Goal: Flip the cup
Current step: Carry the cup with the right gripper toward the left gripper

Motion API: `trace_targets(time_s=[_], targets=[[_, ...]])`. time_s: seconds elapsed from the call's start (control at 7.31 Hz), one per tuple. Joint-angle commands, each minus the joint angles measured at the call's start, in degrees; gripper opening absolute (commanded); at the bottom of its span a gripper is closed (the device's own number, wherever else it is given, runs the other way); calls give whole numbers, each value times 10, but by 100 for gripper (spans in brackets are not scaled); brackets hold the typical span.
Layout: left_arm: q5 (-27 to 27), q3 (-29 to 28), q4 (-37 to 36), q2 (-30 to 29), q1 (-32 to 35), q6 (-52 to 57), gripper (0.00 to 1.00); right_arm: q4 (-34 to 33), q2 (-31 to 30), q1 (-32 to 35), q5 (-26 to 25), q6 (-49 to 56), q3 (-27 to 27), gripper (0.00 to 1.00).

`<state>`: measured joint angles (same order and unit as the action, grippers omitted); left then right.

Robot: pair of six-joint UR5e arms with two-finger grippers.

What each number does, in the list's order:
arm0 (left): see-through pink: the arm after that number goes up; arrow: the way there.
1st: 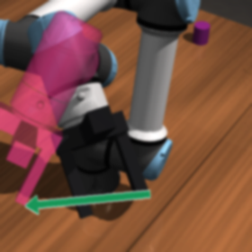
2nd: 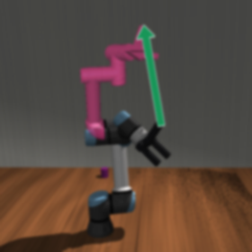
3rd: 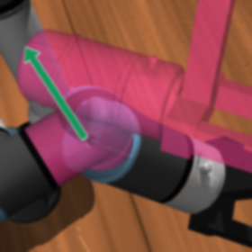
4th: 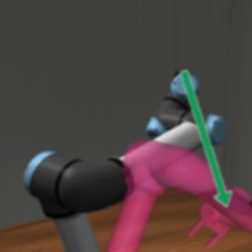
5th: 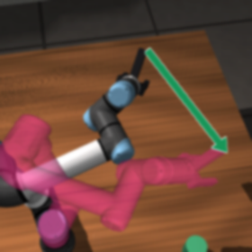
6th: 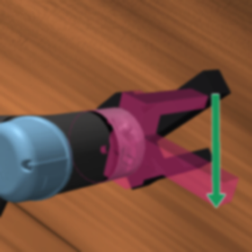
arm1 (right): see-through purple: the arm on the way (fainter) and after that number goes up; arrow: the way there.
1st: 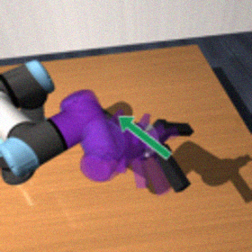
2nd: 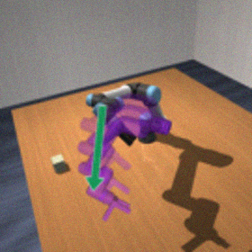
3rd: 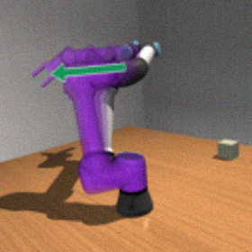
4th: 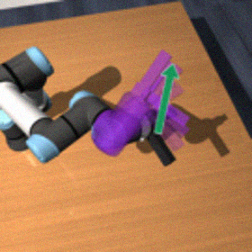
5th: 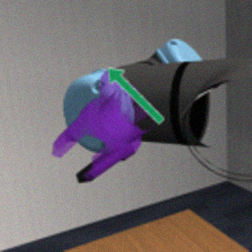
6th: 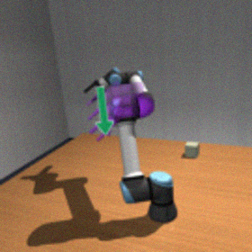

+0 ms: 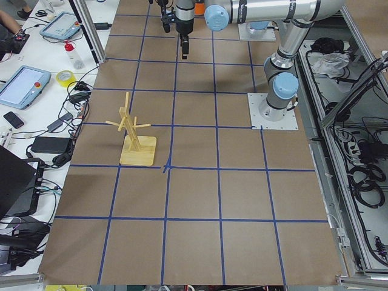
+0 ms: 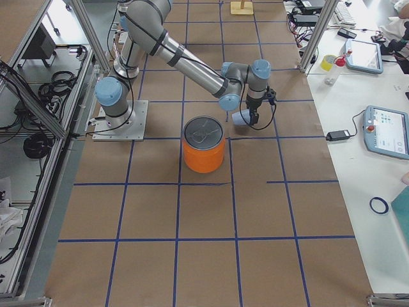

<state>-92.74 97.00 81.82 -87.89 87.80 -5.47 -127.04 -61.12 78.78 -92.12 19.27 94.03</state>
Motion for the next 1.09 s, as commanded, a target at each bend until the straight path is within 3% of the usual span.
trace_targets(time_s=[0.0, 0.41, 0.96], targets=[[-3, -1, 0, 0, 0, 0, 100, 1, -50, 107, -2, 23, -2, 2], [-3, -1, -1, 0, 0, -1, 100, -28, -31, 252, 33, 114, -20, 4], [-4, -1, 0, 0, 0, 0, 100, -93, 26, 344, 56, 267, -21, 8]])
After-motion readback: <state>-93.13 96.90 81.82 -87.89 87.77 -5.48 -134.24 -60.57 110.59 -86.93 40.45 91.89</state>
